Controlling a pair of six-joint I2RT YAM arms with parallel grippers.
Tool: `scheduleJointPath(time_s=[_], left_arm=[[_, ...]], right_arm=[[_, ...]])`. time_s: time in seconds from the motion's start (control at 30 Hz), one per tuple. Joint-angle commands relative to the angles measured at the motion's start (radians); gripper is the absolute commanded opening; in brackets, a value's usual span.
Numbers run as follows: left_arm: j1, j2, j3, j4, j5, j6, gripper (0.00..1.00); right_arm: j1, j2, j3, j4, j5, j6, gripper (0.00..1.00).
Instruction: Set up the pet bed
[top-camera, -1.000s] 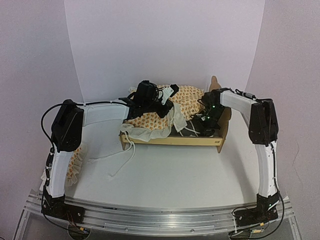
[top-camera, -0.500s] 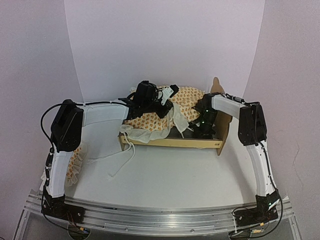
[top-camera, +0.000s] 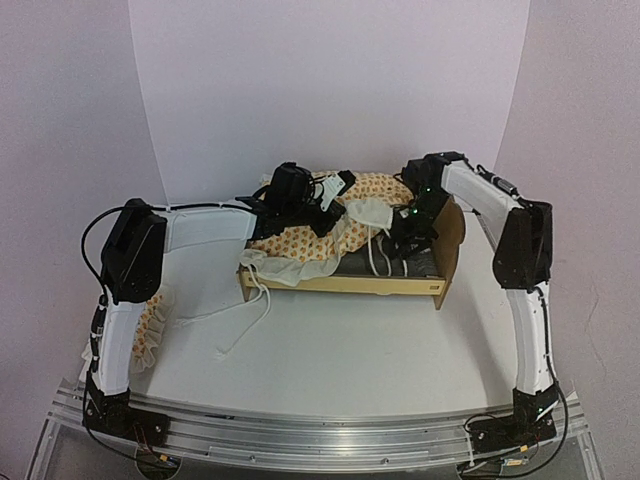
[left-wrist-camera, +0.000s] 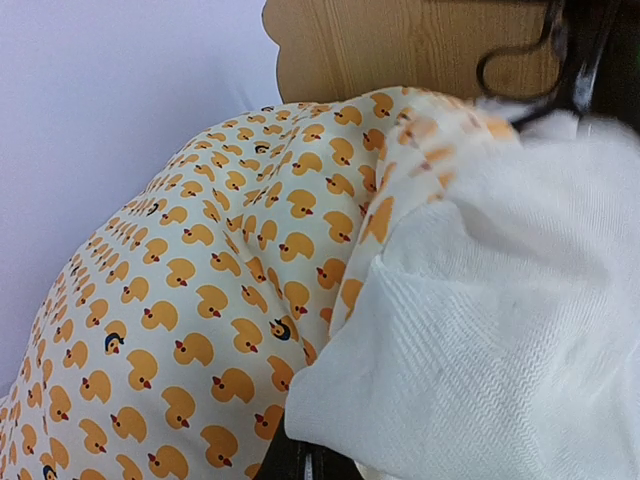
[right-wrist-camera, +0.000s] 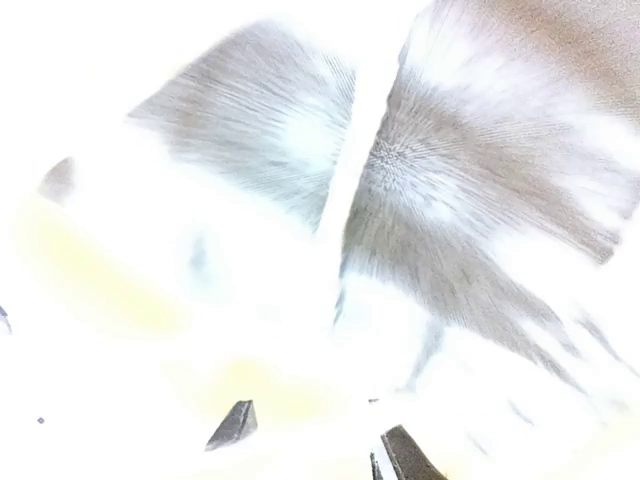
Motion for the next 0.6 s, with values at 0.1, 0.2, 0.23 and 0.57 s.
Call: scheduleJointPath(time_s=[0.1, 0.2, 0.23, 0.57], left_arm=[[0.007, -0.063, 0.003, 0.031, 0.005, 0.003, 0.00], [0.006, -0.062, 0.003, 0.029, 0.009, 0.004, 0.00], [0.006, -0.063, 0.003, 0.028, 0.009, 0.004, 0.00], [0.007, -0.065, 0.001, 0.019, 0.008, 0.008, 0.00]], right_arm=[[-0.006, -0.193, -0.039, 0.022, -0.001, 0.021, 0.38], [-0.007, -0.196, -0.076, 0.018, -0.003, 0.020, 0.38], [-0.006, -0.201, -0.085, 0.019, -0.001, 0.021, 0.38], [0.107, -0.491, -0.247, 0.255, 0.113, 0.098, 0.48]])
